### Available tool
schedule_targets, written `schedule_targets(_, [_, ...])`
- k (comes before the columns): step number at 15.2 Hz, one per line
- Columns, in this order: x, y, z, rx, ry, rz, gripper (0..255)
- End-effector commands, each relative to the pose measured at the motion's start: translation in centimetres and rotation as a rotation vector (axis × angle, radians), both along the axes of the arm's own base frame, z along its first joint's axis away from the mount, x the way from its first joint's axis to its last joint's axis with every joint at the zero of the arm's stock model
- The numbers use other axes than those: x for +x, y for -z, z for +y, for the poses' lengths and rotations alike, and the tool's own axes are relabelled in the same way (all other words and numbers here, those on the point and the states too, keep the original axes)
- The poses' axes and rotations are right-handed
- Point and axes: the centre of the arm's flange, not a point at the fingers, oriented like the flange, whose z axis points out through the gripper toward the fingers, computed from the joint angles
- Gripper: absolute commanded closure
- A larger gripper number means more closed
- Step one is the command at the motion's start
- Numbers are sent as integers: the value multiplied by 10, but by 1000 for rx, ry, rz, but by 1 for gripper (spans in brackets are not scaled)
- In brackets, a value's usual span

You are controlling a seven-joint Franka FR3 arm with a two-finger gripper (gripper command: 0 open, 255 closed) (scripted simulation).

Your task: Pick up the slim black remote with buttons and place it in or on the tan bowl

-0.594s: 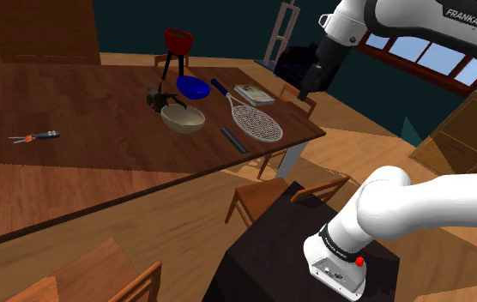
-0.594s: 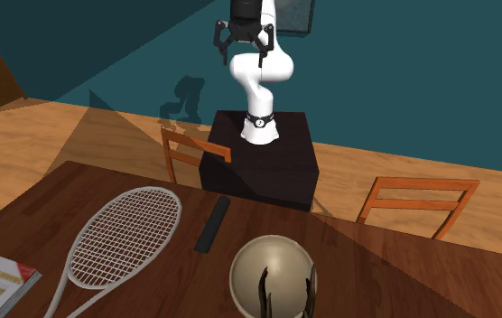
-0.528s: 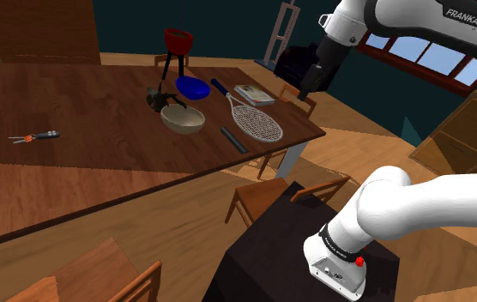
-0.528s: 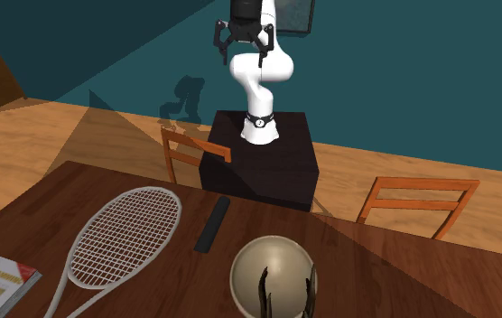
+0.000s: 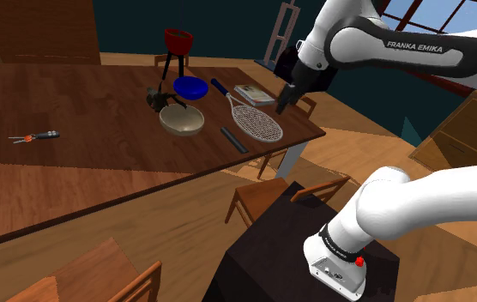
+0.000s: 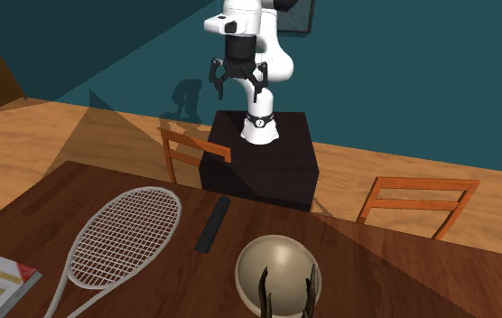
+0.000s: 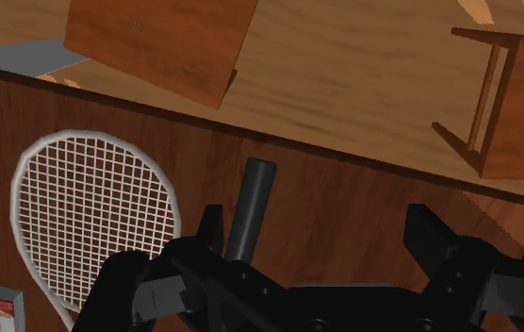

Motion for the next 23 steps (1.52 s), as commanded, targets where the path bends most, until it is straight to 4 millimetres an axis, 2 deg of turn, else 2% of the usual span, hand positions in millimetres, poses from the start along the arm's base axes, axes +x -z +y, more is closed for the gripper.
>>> schedule_targets(1, [16, 20, -4, 2, 18, -12, 0])
schedule_targets(23, [175, 249, -60, 28, 218, -108, 0])
